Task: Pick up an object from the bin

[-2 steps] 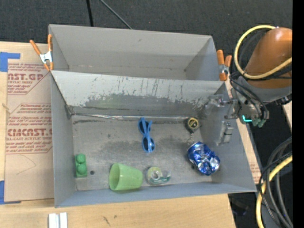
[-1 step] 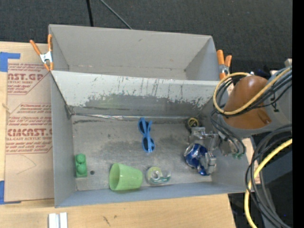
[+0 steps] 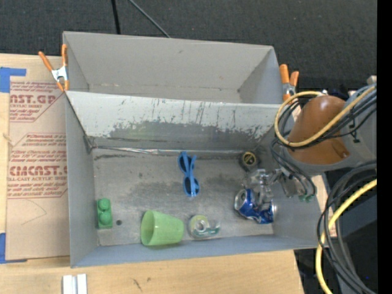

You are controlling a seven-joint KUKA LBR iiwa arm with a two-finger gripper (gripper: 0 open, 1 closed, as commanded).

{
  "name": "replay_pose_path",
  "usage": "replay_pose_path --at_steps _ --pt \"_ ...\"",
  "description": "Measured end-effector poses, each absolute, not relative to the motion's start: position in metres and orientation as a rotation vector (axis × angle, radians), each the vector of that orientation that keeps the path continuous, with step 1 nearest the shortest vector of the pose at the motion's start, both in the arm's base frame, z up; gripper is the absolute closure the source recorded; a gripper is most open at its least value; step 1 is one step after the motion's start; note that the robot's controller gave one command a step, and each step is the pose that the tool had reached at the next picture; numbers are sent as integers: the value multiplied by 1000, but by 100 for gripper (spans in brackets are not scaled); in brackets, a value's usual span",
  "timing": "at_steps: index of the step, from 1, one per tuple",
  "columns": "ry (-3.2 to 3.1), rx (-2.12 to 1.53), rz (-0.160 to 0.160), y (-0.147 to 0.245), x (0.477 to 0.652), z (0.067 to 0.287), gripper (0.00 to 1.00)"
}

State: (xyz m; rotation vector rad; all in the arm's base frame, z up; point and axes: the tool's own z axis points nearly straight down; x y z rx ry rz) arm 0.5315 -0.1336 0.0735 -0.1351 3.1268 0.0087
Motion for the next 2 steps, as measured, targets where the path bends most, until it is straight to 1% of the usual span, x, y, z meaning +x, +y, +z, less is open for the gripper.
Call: replay_pose_path --at_steps 1,2 --pt "3128 184 -3 -88 540 74 100" --pt "3132 0 -2 -59 515 238 100"
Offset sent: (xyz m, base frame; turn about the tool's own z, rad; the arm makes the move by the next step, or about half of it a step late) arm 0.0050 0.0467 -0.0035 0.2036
